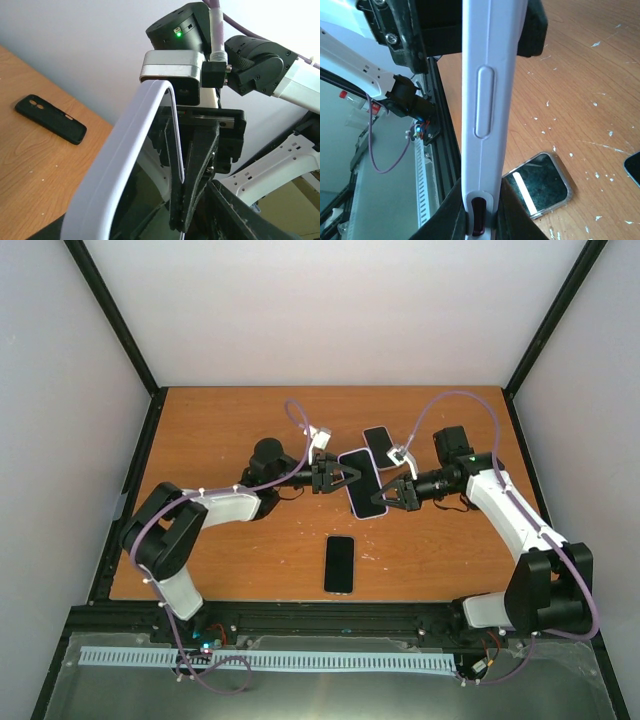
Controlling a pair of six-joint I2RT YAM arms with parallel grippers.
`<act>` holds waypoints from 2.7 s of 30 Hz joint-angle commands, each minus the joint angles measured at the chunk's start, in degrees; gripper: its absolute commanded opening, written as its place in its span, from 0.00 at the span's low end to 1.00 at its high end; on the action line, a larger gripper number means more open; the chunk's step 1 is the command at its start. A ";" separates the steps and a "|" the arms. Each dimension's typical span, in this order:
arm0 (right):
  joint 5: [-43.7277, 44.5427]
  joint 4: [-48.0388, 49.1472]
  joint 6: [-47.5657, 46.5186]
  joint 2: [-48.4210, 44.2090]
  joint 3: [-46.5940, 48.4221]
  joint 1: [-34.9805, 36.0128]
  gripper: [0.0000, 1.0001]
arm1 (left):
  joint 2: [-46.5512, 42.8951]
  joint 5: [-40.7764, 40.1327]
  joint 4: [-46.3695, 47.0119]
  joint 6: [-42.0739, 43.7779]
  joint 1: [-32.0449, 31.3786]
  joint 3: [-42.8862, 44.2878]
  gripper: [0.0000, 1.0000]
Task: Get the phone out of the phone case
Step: Adjust the phone, then remove the phone case from the phone.
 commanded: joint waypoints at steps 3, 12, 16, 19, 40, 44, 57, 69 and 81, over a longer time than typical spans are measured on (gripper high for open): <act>-4.44 1.13 -0.60 0.59 -0.01 0.03 0.03 | 2.23 5.23 8.87 -3.37 -0.16 1.75 0.39; -4.24 1.68 -0.08 1.43 -0.43 0.03 0.04 | 4.95 7.54 12.73 -6.02 -0.20 3.06 0.12; -3.63 -2.22 -4.76 0.84 1.17 0.03 0.21 | 4.40 9.79 12.33 -6.40 -0.03 3.51 0.09; -2.86 -10.78 -16.50 0.36 3.93 0.02 0.38 | 2.56 12.32 4.17 -3.54 0.31 5.31 0.08; 2.63 -18.27 -36.17 -5.98 4.79 6.08 0.40 | -5.44 20.01 -23.73 5.89 0.36 12.61 0.05; 3.63 -17.87 -36.40 -5.94 4.31 7.77 0.42 | -5.00 20.77 -26.59 7.07 0.41 14.42 0.05; 5.78 -16.52 -35.88 -5.27 4.80 11.83 0.29 | -5.36 20.86 -28.98 7.88 0.36 15.82 0.02; 10.73 -15.49 -40.89 -7.64 5.73 12.35 0.23 | -2.30 25.49 -28.31 5.30 0.35 16.99 0.00; 20.31 -9.33 -41.14 -7.28 8.54 16.91 0.25 | -0.85 31.77 -22.57 -2.37 0.27 17.64 0.00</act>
